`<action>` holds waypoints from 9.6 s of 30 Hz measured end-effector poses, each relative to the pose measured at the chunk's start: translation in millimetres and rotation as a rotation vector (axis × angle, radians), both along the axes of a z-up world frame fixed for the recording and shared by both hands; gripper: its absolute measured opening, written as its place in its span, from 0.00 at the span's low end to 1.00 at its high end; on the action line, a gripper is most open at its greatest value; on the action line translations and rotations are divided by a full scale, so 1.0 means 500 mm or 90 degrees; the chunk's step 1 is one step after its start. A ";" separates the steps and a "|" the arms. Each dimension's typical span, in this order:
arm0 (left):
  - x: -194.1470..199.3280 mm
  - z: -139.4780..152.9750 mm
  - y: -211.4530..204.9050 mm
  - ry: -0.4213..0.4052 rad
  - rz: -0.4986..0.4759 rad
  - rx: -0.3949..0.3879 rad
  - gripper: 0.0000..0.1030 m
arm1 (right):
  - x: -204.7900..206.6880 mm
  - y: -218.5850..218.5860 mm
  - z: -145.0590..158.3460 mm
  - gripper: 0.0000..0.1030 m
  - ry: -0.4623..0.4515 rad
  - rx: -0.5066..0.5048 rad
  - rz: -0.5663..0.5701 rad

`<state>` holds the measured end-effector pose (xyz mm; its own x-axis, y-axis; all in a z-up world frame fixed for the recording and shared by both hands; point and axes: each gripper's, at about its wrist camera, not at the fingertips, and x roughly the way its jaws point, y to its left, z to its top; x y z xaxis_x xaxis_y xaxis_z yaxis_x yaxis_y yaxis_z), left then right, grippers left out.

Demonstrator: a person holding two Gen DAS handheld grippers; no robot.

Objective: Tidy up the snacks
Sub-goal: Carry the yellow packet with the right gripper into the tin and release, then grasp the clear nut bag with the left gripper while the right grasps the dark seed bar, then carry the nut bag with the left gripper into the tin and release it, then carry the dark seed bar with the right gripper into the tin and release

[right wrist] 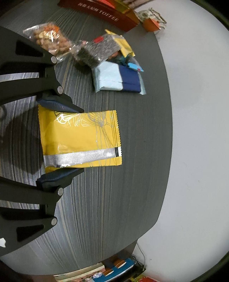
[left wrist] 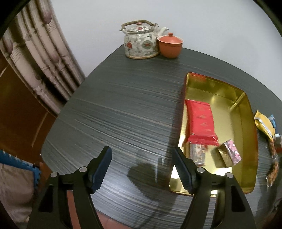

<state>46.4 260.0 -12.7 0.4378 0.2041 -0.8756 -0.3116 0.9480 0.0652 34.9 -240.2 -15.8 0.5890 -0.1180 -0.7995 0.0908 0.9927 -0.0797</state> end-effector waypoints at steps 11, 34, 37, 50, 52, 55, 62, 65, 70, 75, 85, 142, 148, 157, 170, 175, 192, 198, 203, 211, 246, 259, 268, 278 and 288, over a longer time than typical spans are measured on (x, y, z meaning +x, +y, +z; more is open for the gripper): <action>-0.009 0.001 0.016 -0.016 0.000 -0.013 0.76 | -0.009 0.114 0.102 0.52 -0.039 0.001 0.058; -0.016 -0.008 0.087 -0.009 0.079 -0.045 0.76 | 0.014 0.636 0.100 0.52 0.005 0.091 0.405; -0.017 -0.008 0.088 -0.012 0.080 -0.049 0.76 | 0.010 0.674 0.079 0.52 0.022 0.082 0.432; -0.011 -0.012 0.084 -0.004 0.070 -0.055 0.76 | 0.018 0.749 0.010 0.52 0.069 0.051 0.468; -0.010 -0.013 0.082 -0.004 0.067 -0.054 0.76 | 0.026 0.748 0.000 0.52 0.075 0.046 0.458; -0.009 -0.014 0.079 -0.002 0.065 -0.054 0.76 | 0.035 0.748 -0.003 0.52 0.068 0.035 0.451; -0.010 -0.015 0.078 -0.001 0.059 -0.056 0.76 | 0.044 0.749 -0.005 0.55 0.067 0.034 0.447; -0.009 -0.016 0.077 0.001 0.058 -0.055 0.76 | 0.037 0.742 -0.001 0.58 0.065 0.041 0.446; -0.009 -0.016 0.074 0.000 0.057 -0.052 0.76 | 0.027 0.717 0.030 0.64 0.044 0.069 0.433; -0.009 -0.013 0.069 -0.004 0.050 -0.047 0.76 | 0.026 0.658 0.067 0.64 0.019 0.078 0.410; -0.010 -0.005 0.050 -0.013 0.022 -0.032 0.76 | 0.060 0.410 0.110 0.64 0.002 0.039 0.303; -0.007 -0.034 -0.639 -0.036 -0.541 -0.030 0.76 | 0.075 -0.031 -0.027 0.32 0.022 0.035 0.053; -0.005 -0.045 -0.685 -0.020 -0.582 -0.034 0.76 | 0.074 -0.031 -0.031 0.32 0.003 0.025 0.051; 0.022 -0.086 -0.732 0.022 -0.595 -0.047 0.76 | 0.069 -0.032 -0.035 0.33 -0.003 0.026 0.050; 0.051 -0.107 -0.743 0.034 -0.588 -0.062 0.51 | 0.070 -0.032 -0.034 0.33 -0.003 0.026 0.050; 0.051 -0.101 -0.742 0.032 -0.584 -0.064 0.42 | 0.069 -0.032 -0.034 0.33 -0.003 0.026 0.050; 0.002 -0.035 -0.691 -0.007 -0.559 -0.087 0.40 | 0.069 -0.032 -0.033 0.33 -0.003 0.026 0.050; 0.001 0.008 -0.661 -0.032 -0.537 -0.091 0.40 | 0.069 -0.032 -0.033 0.33 -0.003 0.026 0.050; 0.018 0.058 -0.610 -0.062 -0.501 -0.087 0.40 | 0.069 -0.032 -0.033 0.33 -0.003 0.027 0.050; 0.080 0.116 -0.469 -0.108 -0.397 -0.053 0.40 | 0.069 -0.033 -0.033 0.33 -0.004 0.027 0.050; 0.187 -0.002 -0.155 -0.011 -0.200 0.010 0.40 | 0.072 -0.032 -0.039 0.37 -0.004 0.024 0.047; 0.173 0.005 -0.142 -0.004 -0.185 0.004 0.48 | 0.073 -0.034 -0.040 0.37 -0.004 0.024 0.047; 0.126 0.045 -0.149 -0.036 -0.189 -0.016 0.56 | 0.072 -0.035 -0.039 0.37 -0.004 0.025 0.047; 0.038 0.063 -0.141 -0.061 -0.171 0.004 0.57 | 0.073 -0.033 -0.041 0.35 -0.005 0.027 0.047; -0.025 0.072 -0.087 -0.096 -0.121 0.035 0.66 | 0.086 -0.017 -0.030 0.32 0.010 0.014 0.025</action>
